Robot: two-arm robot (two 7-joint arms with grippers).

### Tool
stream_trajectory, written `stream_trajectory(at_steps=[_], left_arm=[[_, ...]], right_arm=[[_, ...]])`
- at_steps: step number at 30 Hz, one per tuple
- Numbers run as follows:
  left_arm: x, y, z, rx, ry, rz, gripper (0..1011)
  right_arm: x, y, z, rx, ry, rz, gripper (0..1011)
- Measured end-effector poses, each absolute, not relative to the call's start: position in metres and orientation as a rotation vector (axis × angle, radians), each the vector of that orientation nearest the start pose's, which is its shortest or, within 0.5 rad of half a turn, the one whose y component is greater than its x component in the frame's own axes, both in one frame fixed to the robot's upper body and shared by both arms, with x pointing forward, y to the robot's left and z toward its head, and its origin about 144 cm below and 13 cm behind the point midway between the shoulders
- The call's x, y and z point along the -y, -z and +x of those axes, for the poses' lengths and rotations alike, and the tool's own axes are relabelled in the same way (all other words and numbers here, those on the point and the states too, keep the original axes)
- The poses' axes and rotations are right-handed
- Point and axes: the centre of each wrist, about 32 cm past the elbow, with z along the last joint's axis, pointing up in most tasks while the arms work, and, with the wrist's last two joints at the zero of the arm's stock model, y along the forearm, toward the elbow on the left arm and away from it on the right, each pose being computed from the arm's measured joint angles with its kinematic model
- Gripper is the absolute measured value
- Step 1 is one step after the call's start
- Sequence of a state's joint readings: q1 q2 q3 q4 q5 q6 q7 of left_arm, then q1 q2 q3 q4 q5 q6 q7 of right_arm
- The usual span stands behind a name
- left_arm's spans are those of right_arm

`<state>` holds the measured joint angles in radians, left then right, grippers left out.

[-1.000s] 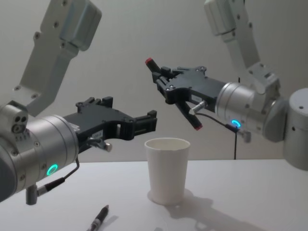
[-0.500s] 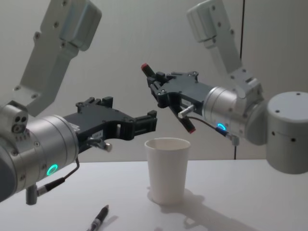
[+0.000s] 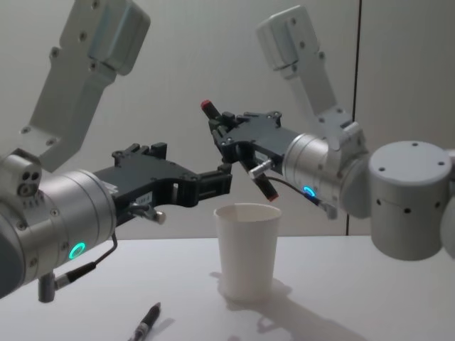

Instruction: Place the pen into the pen holder.

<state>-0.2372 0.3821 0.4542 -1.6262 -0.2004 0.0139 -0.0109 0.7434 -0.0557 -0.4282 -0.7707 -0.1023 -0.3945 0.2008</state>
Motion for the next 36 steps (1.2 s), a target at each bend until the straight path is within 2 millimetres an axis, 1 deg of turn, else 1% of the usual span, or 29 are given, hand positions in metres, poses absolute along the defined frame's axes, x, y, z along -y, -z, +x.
stream_trajectory(at_steps=[2, 4, 6, 9, 10, 11, 13, 15, 16, 17, 20, 22, 23, 24, 26, 27, 30, 36], left_arm=[[-0.1984, -1.2044, 0.492, 0.268, -1.124, 0.061, 1003], [-0.1984, -1.2044, 0.492, 0.268, -1.124, 0.061, 1003], [-0.1984, -1.2044, 0.492, 0.268, -1.124, 0.061, 1003], [-0.1984, -1.2044, 0.492, 0.268, -1.124, 0.061, 1003], [-0.1984, -1.2044, 0.492, 0.268, -1.124, 0.061, 1003], [-0.1984, -1.2044, 0.492, 0.268, -1.124, 0.061, 1003], [-0.1984, -1.2044, 0.492, 0.268, -1.124, 0.061, 1003], [-0.1984, -1.2044, 0.492, 0.268, -1.124, 0.061, 1003], [-0.1984, -1.2044, 0.492, 0.268, -1.124, 0.061, 1003], [-0.1984, -1.2044, 0.492, 0.268, -1.124, 0.061, 1003], [-0.1984, -1.2044, 0.492, 0.268, -1.124, 0.061, 1003], [-0.1984, -1.2044, 0.492, 0.268, -1.124, 0.061, 1003], [-0.1984, -1.2044, 0.492, 0.268, -1.124, 0.061, 1003], [-0.1984, -1.2044, 0.492, 0.268, -1.124, 0.061, 1003], [-0.1984, -1.2044, 0.492, 0.268, -1.124, 0.061, 1003], [-0.1984, -1.2044, 0.492, 0.268, -1.124, 0.061, 1003], [-0.1984, -1.2044, 0.492, 0.268, -1.124, 0.061, 1003], [-0.1984, -1.2044, 0.492, 0.268, -1.124, 0.061, 1003]], right_arm=[[0.1016, -1.2007, 0.633, 0.472, 0.933, 0.004, 187], [0.1008, -1.2002, 0.6335, 0.472, 0.933, 0.004, 228], [0.0995, -1.1993, 0.6346, 0.472, 0.934, 0.004, 317], [0.099, -1.199, 0.6352, 0.474, 0.934, 0.005, 374], [0.0987, -1.1987, 0.6357, 0.475, 0.933, 0.006, 433], [0.0986, -1.1986, 0.6358, 0.475, 0.933, 0.006, 443], [0.0983, -1.1983, 0.6361, 0.477, 0.933, 0.008, 528], [0.0983, -1.1982, 0.6363, 0.479, 0.932, 0.009, 570], [0.0982, -1.1979, 0.6363, 0.48, 0.932, 0.01, 633], [0.0981, -1.1979, 0.6363, 0.48, 0.932, 0.01, 633], [0.0981, -1.1976, 0.6364, 0.482, 0.931, 0.012, 753], [0.0981, -1.1975, 0.6364, 0.484, 0.93, 0.014, 781], [0.0982, -1.1976, 0.6364, 0.485, 0.93, 0.015, 848], [0.0981, -1.1976, 0.6364, 0.485, 0.93, 0.016, 848], [0.0982, -1.1976, 0.6364, 0.486, 0.929, 0.016, 932], [0.0983, -1.1976, 0.6363, 0.487, 0.929, 0.017, 932], [0.0987, -1.1978, 0.6356, 0.489, 0.929, 0.021, 1001], [0.1013, -1.1984, 0.6311, 0.494, 0.934, 0.029, 1001]])
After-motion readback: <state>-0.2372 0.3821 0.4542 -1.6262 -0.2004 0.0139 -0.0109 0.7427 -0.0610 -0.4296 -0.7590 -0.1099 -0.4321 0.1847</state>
